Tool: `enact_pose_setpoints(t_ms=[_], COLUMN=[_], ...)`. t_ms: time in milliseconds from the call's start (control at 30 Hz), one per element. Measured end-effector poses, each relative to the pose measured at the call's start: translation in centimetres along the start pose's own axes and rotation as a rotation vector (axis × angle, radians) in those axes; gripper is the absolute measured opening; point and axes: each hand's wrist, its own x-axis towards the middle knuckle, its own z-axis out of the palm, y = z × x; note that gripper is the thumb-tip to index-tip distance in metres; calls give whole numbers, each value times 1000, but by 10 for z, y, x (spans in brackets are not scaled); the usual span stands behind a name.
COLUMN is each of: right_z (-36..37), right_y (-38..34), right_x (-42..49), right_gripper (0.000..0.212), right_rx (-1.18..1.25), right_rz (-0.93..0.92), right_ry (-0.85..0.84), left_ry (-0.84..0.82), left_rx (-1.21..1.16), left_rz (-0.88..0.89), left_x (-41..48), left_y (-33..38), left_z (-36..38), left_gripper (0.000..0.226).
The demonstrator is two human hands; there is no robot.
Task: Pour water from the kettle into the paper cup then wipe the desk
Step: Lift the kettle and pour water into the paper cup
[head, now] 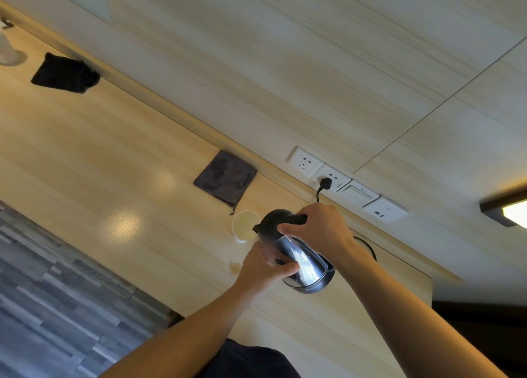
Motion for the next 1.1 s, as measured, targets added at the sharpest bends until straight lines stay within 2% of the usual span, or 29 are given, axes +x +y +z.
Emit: enact_pose_setpoints(t_ms=[367,567,700,1100], right_z=[1,0,-2,-7], right_y=[-9,-11,-14,-20], right_x=[-1,-3,-4,-6], right_gripper=[46,46,46,46], right_rx=[-43,-56,-52,-71], right_rz=[20,20,27,16], right_ry=[17,18,16,9], left_ry=[6,-4,-3,27], left_rx=[-10,-49,-55,-13], left_rz=[-11,7,9,-55], left_x=[-3,-8,-9,-9], left_y=[1,5,9,6], left_z=[-2,-2,-2,-3], left_gripper=[88,70,72,56])
